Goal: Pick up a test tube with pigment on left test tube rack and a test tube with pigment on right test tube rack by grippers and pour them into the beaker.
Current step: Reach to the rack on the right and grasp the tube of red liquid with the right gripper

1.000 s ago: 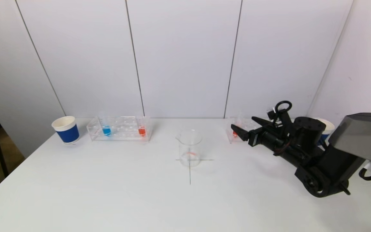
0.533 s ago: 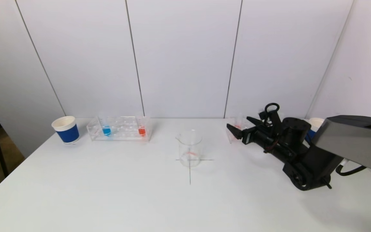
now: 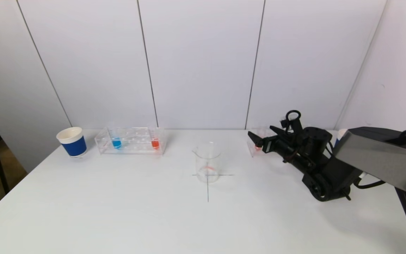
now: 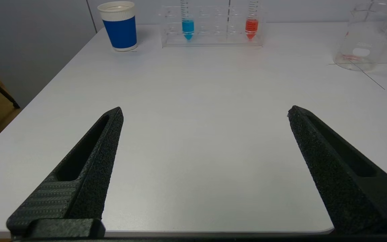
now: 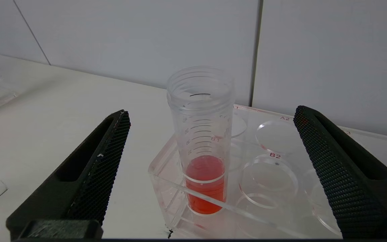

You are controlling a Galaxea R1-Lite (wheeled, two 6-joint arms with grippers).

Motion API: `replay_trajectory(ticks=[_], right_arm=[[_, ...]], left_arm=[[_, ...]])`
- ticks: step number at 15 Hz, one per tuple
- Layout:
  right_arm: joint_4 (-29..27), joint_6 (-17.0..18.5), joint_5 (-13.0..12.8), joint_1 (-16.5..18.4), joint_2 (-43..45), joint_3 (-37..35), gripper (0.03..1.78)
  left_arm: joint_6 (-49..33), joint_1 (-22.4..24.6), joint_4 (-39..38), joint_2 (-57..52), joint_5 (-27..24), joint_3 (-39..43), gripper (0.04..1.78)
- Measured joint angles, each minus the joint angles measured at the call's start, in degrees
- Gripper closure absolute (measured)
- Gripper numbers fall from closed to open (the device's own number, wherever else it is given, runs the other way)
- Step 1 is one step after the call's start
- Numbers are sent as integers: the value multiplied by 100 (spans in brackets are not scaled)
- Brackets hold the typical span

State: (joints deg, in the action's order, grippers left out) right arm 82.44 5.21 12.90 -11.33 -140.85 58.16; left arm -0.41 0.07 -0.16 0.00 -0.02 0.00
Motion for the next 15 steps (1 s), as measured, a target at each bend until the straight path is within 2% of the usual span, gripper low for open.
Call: replay_trajectory(ticks=[15], right_arm=[[-96, 5, 2, -68, -83, 269, 4]], left_arm=[[0, 0, 0, 0, 2, 0, 10]])
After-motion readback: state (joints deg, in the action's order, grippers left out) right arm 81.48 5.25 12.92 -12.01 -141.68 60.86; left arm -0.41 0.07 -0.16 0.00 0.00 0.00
